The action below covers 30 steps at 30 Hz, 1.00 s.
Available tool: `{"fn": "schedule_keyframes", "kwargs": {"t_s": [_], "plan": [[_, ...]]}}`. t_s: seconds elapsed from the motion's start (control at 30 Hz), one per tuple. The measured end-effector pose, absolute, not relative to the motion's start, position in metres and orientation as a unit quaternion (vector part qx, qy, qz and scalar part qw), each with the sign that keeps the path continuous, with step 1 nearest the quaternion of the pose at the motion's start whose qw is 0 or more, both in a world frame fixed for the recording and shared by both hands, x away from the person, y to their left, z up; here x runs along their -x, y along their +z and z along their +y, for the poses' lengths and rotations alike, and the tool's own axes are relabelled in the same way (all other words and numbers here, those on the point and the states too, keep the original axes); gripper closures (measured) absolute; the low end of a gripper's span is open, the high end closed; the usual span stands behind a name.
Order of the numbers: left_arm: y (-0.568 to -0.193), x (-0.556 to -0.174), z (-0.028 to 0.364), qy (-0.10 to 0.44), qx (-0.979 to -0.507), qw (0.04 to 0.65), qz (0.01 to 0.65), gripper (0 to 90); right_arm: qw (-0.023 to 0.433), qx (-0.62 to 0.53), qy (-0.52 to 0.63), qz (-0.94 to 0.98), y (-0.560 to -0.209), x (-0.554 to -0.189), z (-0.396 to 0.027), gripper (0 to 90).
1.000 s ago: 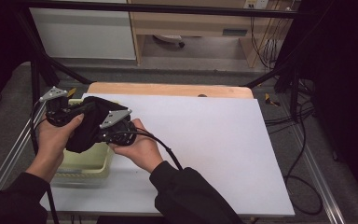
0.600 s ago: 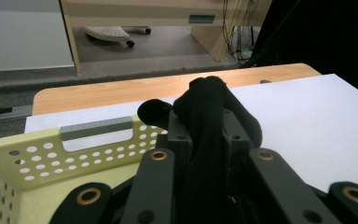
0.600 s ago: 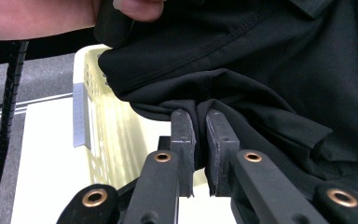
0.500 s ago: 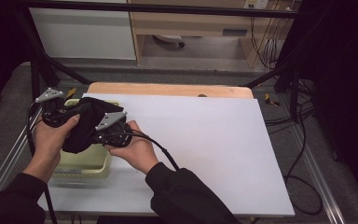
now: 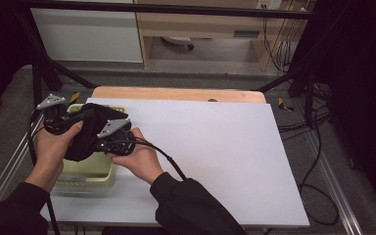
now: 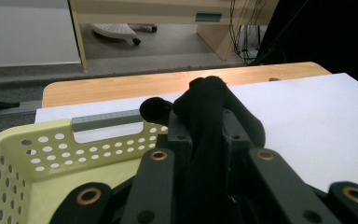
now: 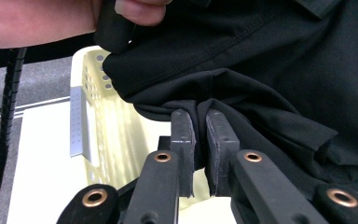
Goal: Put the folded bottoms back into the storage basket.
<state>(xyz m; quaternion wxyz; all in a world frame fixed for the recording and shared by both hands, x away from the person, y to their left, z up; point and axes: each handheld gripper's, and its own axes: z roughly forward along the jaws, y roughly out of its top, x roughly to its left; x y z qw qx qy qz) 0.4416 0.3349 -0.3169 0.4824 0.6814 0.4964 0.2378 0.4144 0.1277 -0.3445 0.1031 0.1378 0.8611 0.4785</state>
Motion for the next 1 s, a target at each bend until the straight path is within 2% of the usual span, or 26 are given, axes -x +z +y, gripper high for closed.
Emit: {"fn": "schedule_keyframes", "kwargs": {"t_s": [1.0], "plan": [[-0.329, -0.441, 0.351, 0.236, -0.669, 0.478, 0.517, 78.3, 0.089, -0.131, 0.479, 0.863, -0.357, -0.411, 0.140, 83.6]]}}
